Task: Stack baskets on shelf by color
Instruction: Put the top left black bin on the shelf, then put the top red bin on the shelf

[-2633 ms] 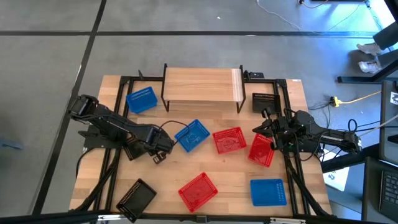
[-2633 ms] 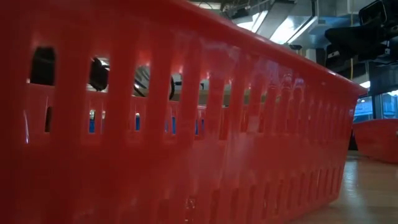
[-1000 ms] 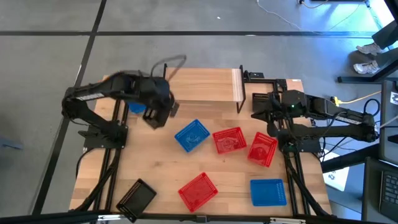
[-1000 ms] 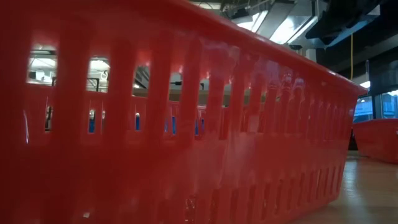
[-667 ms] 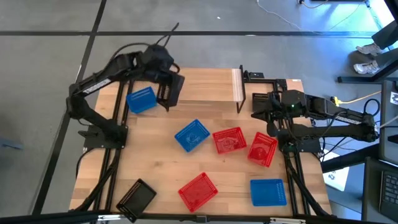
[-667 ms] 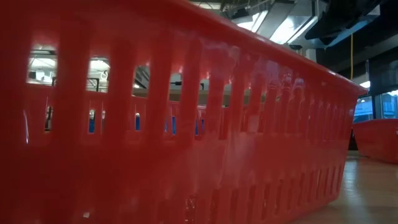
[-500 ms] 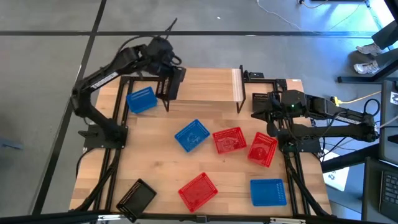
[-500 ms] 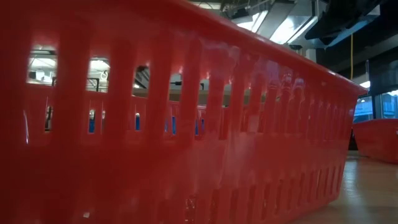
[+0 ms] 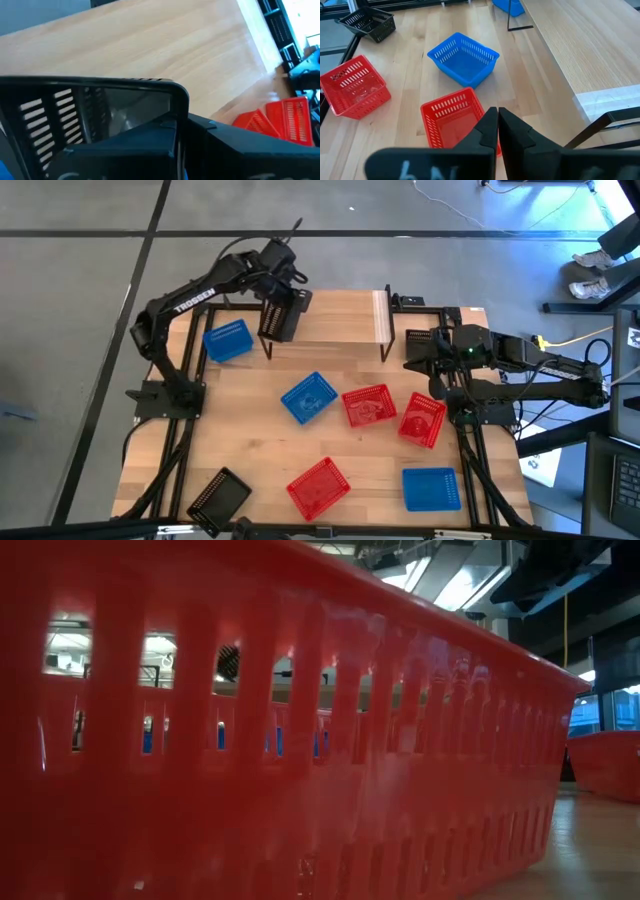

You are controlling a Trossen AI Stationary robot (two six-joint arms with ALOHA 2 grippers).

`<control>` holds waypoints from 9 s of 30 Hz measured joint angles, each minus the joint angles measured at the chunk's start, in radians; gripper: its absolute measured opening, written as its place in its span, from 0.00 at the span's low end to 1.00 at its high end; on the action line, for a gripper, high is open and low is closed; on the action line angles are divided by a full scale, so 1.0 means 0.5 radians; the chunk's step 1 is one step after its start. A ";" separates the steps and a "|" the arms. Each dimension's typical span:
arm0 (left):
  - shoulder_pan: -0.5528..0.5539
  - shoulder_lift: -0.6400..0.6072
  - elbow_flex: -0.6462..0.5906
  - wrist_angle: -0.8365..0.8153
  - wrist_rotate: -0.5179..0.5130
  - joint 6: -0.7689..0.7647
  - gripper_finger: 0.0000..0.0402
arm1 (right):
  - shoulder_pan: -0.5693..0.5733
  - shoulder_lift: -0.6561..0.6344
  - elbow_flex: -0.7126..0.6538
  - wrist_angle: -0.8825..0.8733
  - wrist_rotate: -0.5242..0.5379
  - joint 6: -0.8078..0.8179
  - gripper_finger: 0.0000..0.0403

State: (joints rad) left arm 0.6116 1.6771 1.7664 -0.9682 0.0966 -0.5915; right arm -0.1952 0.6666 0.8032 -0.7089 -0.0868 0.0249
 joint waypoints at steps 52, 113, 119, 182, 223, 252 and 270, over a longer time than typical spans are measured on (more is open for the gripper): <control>-0.865 -0.218 -0.401 -0.576 0.226 1.294 0.17 | -0.001 -0.001 -0.002 0.035 -0.005 -0.007 0.04; -1.052 -0.663 -0.598 -0.054 -0.277 0.773 0.17 | 0.155 0.338 0.525 -0.306 0.295 -0.031 0.01; -1.225 -0.713 -0.597 -0.075 -0.426 0.614 0.17 | 0.253 0.759 0.960 -0.930 0.319 0.065 0.00; -1.618 -0.992 -0.597 -0.283 -0.695 0.454 0.17 | 0.215 2.635 1.228 -0.639 0.152 -0.482 0.05; -1.618 -0.991 -0.597 -0.283 -0.694 0.468 0.17 | -0.161 2.631 3.037 -1.210 0.806 -0.123 0.00; -1.617 -0.990 -0.597 -0.281 -0.745 0.401 0.17 | -0.365 2.678 3.021 -1.027 0.343 -3.118 0.00; -1.617 -0.990 -0.597 -0.274 -0.756 0.311 0.17 | -0.365 2.963 3.021 -0.876 0.397 -3.469 0.01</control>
State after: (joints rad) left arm -0.1970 1.1820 1.4677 -1.1053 -0.2813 -0.4359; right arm -0.3779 2.1484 2.3139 -1.1470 0.1116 -1.7096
